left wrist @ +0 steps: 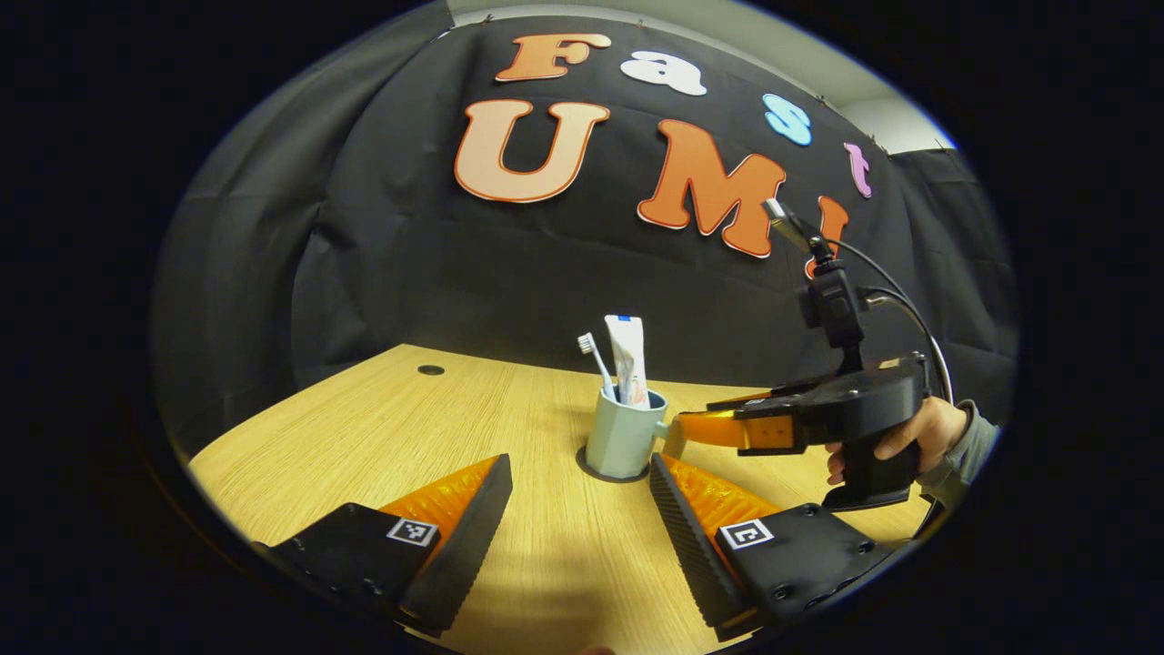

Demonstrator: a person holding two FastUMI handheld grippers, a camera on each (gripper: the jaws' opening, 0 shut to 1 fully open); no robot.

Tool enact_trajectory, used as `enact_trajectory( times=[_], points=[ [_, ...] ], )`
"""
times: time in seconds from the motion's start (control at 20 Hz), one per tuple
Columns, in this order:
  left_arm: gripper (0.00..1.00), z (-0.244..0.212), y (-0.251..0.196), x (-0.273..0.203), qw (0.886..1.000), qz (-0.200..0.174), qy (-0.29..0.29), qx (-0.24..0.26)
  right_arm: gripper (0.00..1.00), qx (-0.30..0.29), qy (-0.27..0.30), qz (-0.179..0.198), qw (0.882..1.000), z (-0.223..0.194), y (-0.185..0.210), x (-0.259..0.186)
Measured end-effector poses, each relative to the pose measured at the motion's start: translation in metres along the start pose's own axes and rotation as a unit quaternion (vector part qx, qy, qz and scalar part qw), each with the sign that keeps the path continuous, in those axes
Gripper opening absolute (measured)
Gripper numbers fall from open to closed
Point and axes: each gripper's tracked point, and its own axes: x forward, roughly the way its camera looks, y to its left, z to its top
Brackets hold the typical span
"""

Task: Put the toothbrush and toothpaste on the desktop into the cup, then pick up the cup and place it on the coaster on the desktop.

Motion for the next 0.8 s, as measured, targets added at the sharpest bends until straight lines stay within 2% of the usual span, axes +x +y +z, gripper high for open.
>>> enact_trajectory(
  times=[0.15, 0.4, 0.5, 0.55, 0.8],
  points=[
    [0.97, 0.008, -0.010, -0.003, 1.000, -0.003, -0.007, 0.011, 0.55, 0.000, -0.044, -0.032, 0.999, 0.008, -0.025, -0.030],
    [0.96, 0.022, -0.031, -0.010, 1.000, -0.006, -0.019, 0.024, 0.60, 0.045, -0.097, -0.056, 0.993, 0.011, -0.055, -0.078],
    [0.96, 0.028, -0.041, -0.012, 0.999, -0.007, -0.024, 0.034, 0.65, 0.057, -0.115, -0.079, 0.989, 0.004, -0.071, -0.098],
    [0.99, 0.031, -0.047, -0.014, 0.999, -0.009, -0.027, 0.039, 0.65, 0.062, -0.122, -0.092, 0.986, 0.001, -0.080, -0.108],
    [0.97, 0.044, -0.070, -0.025, 0.997, -0.012, -0.048, 0.054, 0.66, 0.095, -0.168, -0.136, 0.972, -0.016, -0.117, -0.158]
  ],
)
